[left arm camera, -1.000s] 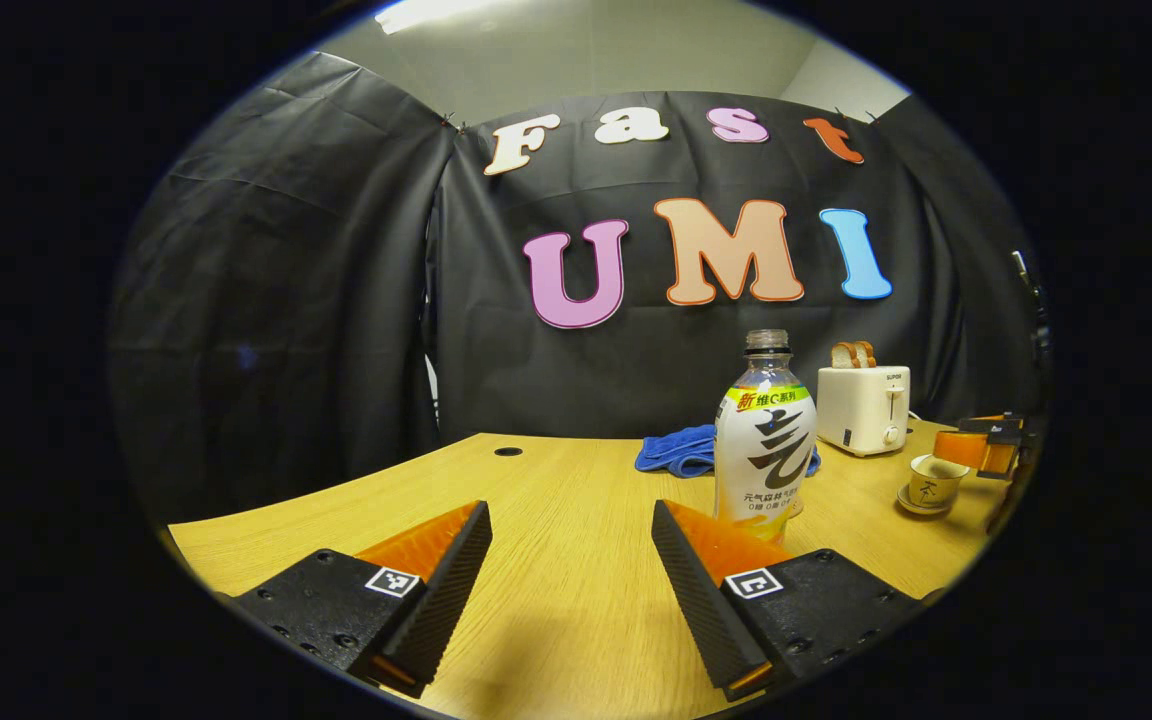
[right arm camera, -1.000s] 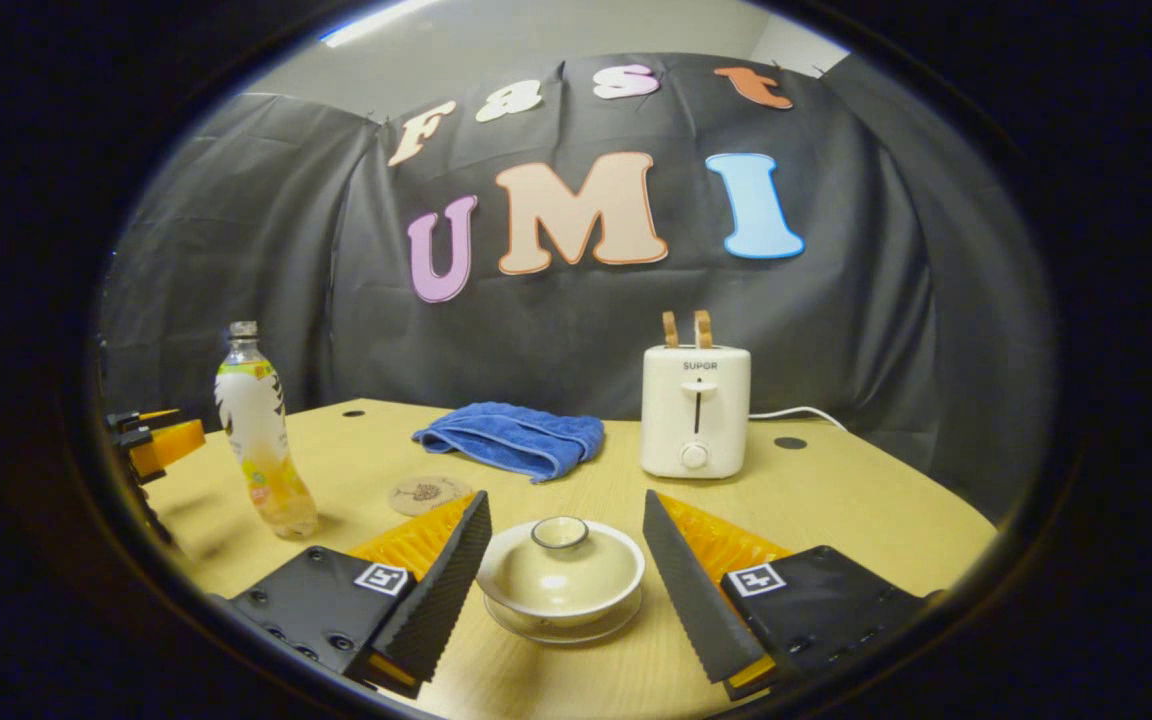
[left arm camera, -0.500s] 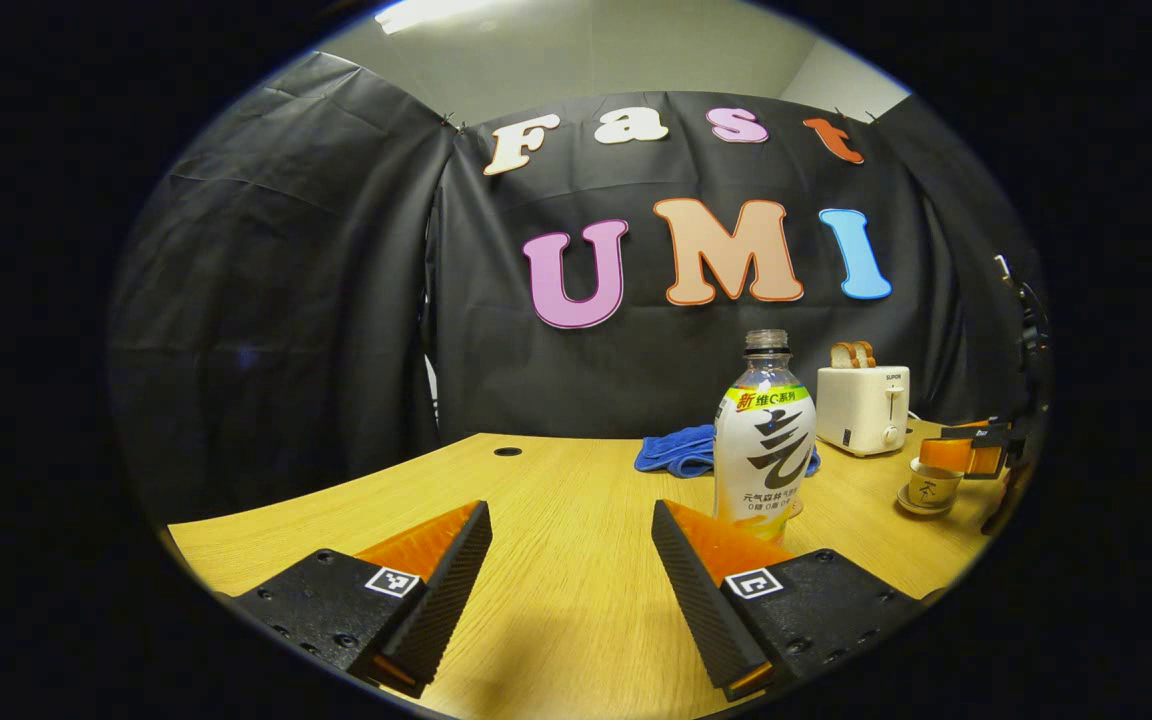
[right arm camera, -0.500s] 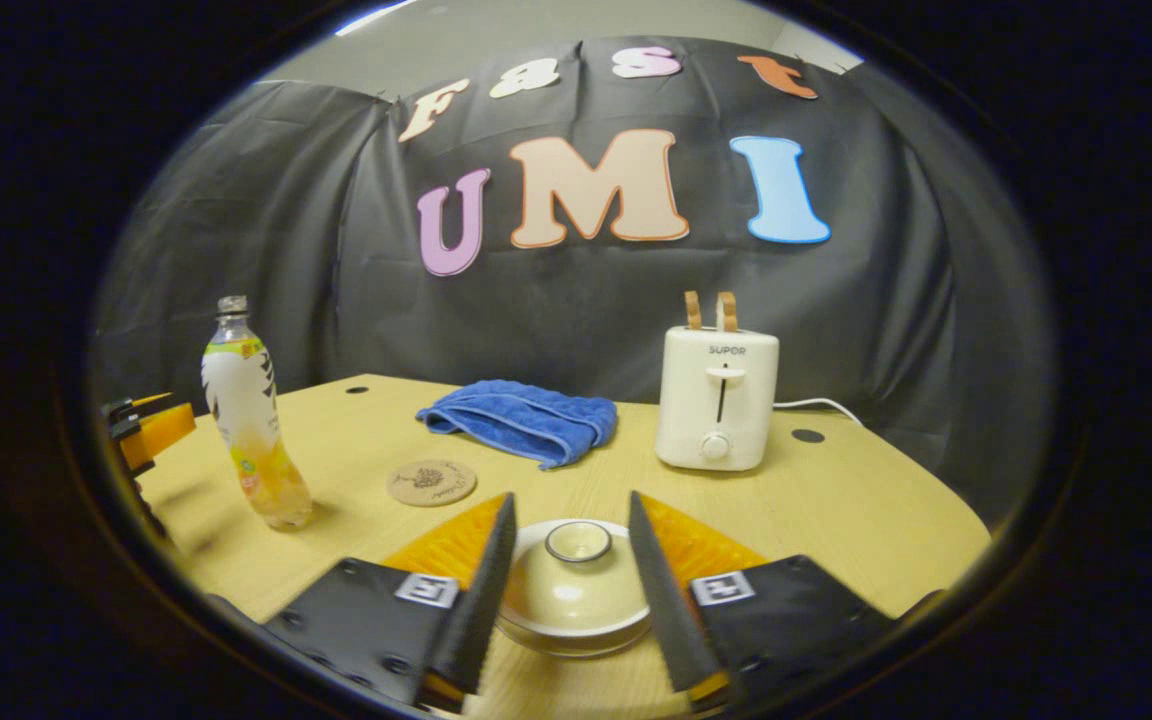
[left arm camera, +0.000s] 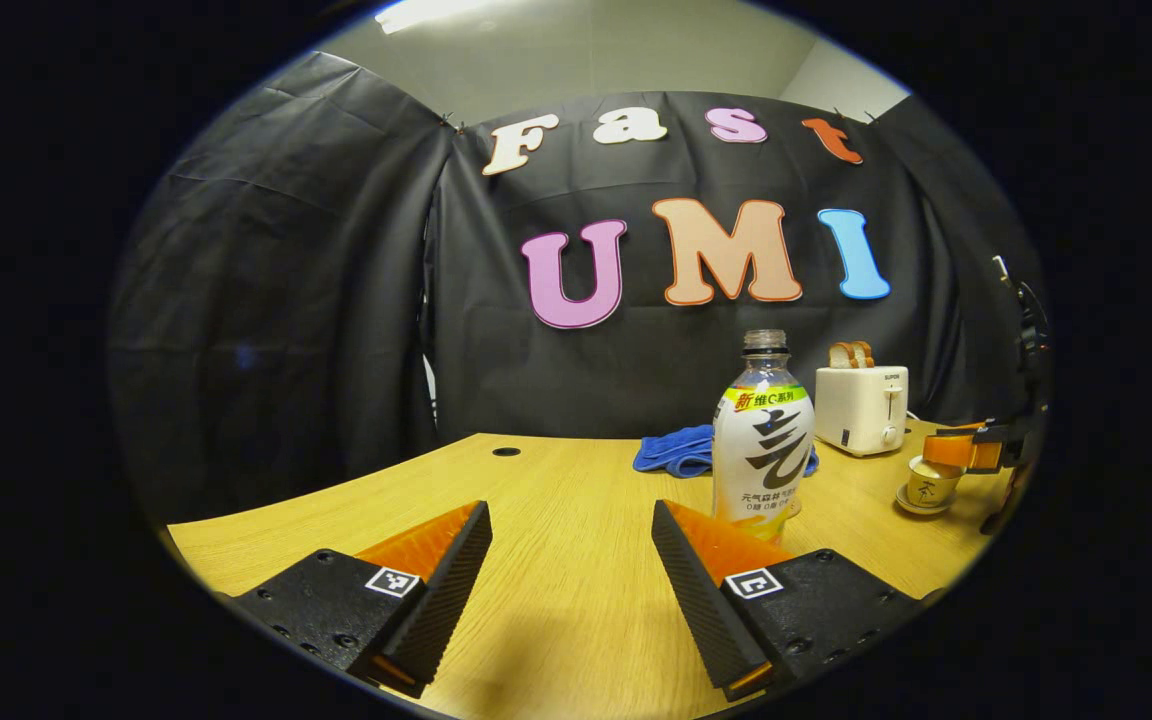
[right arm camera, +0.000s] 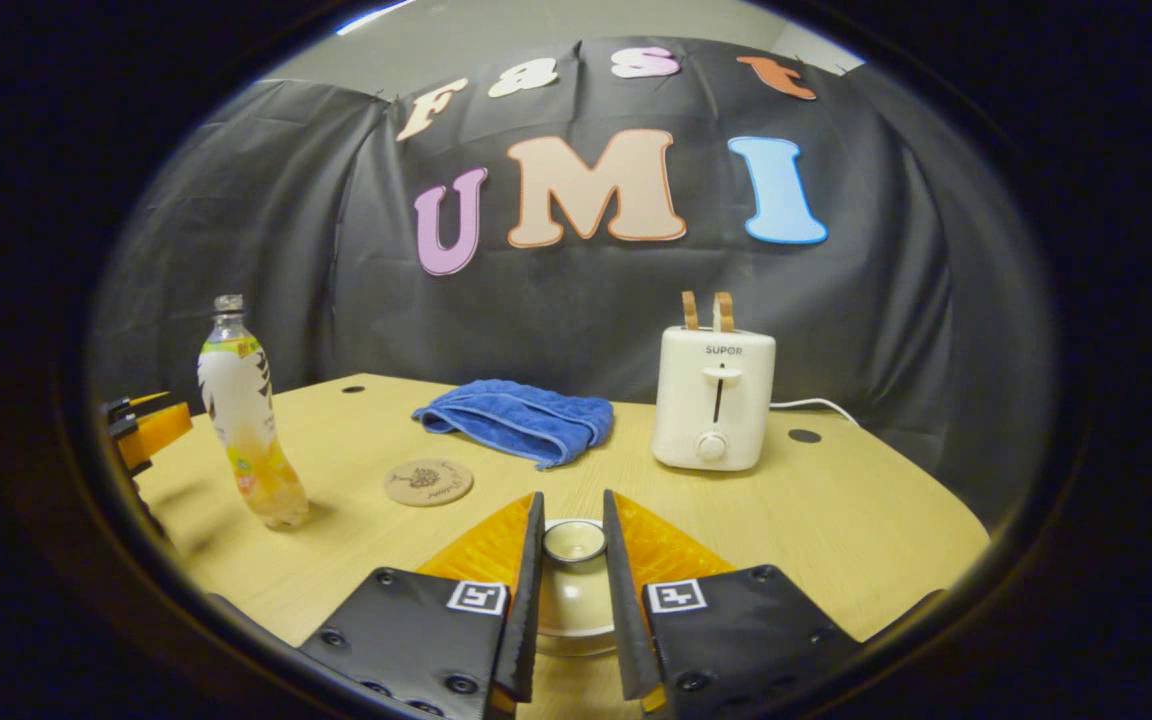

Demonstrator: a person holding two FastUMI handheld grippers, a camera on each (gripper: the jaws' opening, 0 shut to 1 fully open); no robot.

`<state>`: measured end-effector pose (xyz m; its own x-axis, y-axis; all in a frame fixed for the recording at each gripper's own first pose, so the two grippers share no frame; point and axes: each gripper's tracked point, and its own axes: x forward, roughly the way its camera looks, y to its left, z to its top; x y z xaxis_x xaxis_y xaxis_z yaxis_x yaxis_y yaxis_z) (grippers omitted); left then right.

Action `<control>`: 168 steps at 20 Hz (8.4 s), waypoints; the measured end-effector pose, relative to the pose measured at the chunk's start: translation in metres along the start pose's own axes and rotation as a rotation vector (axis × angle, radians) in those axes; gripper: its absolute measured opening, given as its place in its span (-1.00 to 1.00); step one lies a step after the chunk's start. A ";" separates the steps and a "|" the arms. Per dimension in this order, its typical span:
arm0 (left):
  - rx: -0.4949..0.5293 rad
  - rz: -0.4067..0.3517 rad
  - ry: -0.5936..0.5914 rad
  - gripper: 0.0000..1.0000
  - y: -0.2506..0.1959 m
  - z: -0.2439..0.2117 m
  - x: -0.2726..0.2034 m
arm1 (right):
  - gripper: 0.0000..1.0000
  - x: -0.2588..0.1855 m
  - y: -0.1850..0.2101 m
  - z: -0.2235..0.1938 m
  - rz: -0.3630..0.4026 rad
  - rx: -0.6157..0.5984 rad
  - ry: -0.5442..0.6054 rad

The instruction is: Open the teacup lid with one hand, grasp the water bottle and pour water into the teacup with the other hand; after pouring, place the water bottle on the coaster and then close the teacup lid.

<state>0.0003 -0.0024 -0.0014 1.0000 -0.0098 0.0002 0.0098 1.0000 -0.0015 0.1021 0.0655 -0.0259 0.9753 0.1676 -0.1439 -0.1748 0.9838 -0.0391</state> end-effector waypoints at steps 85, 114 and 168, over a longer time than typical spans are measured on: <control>1.856 -0.487 -0.165 0.09 -0.231 -0.007 0.108 | -0.29 -0.094 -0.123 0.010 -0.235 0.054 -0.140; 2.251 -0.472 -0.314 0.09 -0.255 0.024 0.109 | -0.29 -0.093 -0.122 0.009 -0.228 0.052 -0.141; 0.001 -0.473 0.104 0.33 -0.213 -0.039 0.167 | -0.29 -0.093 -0.122 0.009 -0.228 0.053 -0.141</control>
<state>0.1656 -0.2172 -0.0404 0.8805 -0.4636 -0.0990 0.4636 0.8857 -0.0245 0.0340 -0.0694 0.0012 0.9985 -0.0547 0.0023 0.0547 0.9985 -0.0026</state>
